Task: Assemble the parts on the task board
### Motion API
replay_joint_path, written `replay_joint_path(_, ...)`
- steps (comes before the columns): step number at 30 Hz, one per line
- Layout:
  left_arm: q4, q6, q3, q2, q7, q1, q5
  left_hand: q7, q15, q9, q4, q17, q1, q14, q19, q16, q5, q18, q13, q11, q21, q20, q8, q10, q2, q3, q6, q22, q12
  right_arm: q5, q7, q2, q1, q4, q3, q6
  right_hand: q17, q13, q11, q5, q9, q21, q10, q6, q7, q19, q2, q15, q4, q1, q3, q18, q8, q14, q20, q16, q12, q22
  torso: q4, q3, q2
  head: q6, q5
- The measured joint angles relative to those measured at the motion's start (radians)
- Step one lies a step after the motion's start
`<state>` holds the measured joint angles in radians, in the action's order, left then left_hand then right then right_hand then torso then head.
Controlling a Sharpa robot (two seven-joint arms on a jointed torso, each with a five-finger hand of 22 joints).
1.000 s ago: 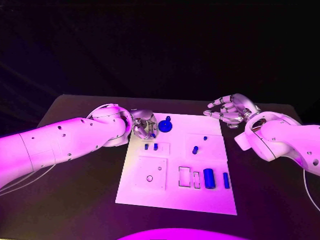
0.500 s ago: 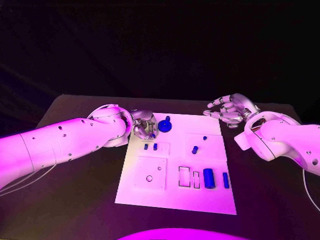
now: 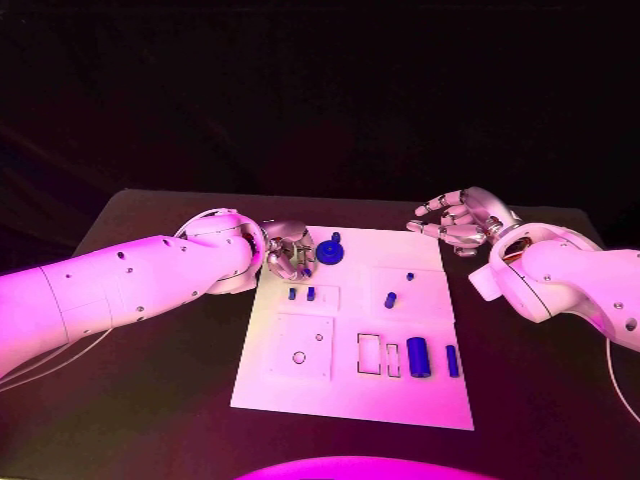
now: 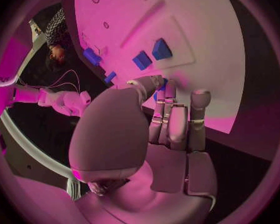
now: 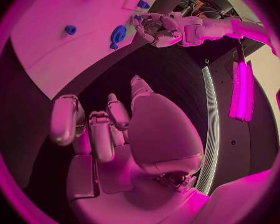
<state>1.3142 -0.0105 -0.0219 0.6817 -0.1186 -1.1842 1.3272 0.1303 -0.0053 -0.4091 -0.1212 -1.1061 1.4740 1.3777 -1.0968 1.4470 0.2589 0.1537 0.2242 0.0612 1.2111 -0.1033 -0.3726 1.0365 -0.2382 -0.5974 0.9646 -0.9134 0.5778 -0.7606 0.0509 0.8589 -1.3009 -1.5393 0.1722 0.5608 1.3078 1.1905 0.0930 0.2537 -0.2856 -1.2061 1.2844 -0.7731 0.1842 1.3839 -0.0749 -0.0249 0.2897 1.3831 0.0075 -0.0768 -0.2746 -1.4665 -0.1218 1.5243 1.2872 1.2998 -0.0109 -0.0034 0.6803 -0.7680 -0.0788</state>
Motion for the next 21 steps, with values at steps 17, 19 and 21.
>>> replay_joint_path(17,-0.005,-0.012,-0.005,0.001,0.002,0.005,-0.001,0.004,0.000,0.025,0.006,0.002,-0.026,0.000,0.007,0.000,0.000,0.000,0.010,0.000,-0.011,0.000,0.099,0.000,-0.018,-0.006,-0.096,0.010,-0.023,0.000,0.000,0.000,0.000,0.000,0.000,0.000,0.000,0.000,0.000,0.000,0.000,0.000,0.000,0.000,0.000,0.000,0.000,0.000,0.000,0.000,0.000,0.000,0.000,0.000,0.000,0.000,0.000,0.000,0.0000,-0.0006,0.000,0.000,0.000)
replay_joint_path(19,-0.005,-0.012,-0.005,0.001,0.002,0.005,-0.001,0.003,0.000,0.026,0.006,0.003,-0.030,0.000,0.007,0.000,0.000,0.000,0.010,0.000,-0.011,0.000,0.102,0.000,-0.022,-0.006,-0.103,0.011,-0.025,0.000,0.000,0.000,0.000,0.000,0.000,0.000,0.000,0.000,0.000,0.000,0.000,0.000,0.000,0.000,0.000,0.000,0.000,0.000,0.000,0.000,0.000,0.000,0.000,0.000,0.000,0.000,0.000,0.000,0.0000,-0.0006,0.000,0.000,0.000)
replay_joint_path(21,-0.005,-0.012,-0.005,0.002,0.001,0.004,-0.002,0.003,0.000,0.026,0.005,0.003,-0.030,0.000,0.010,0.000,0.000,0.000,0.011,0.000,-0.015,-0.003,0.102,0.000,-0.022,-0.006,-0.103,0.014,-0.025,0.000,0.000,0.000,0.000,0.001,0.000,0.000,0.000,-0.002,0.000,0.000,0.000,0.005,0.000,0.000,0.000,0.000,0.000,0.000,0.000,0.000,0.000,0.000,0.000,0.000,0.000,0.000,0.000,-0.002,0.0001,-0.0006,0.000,0.001,0.000)
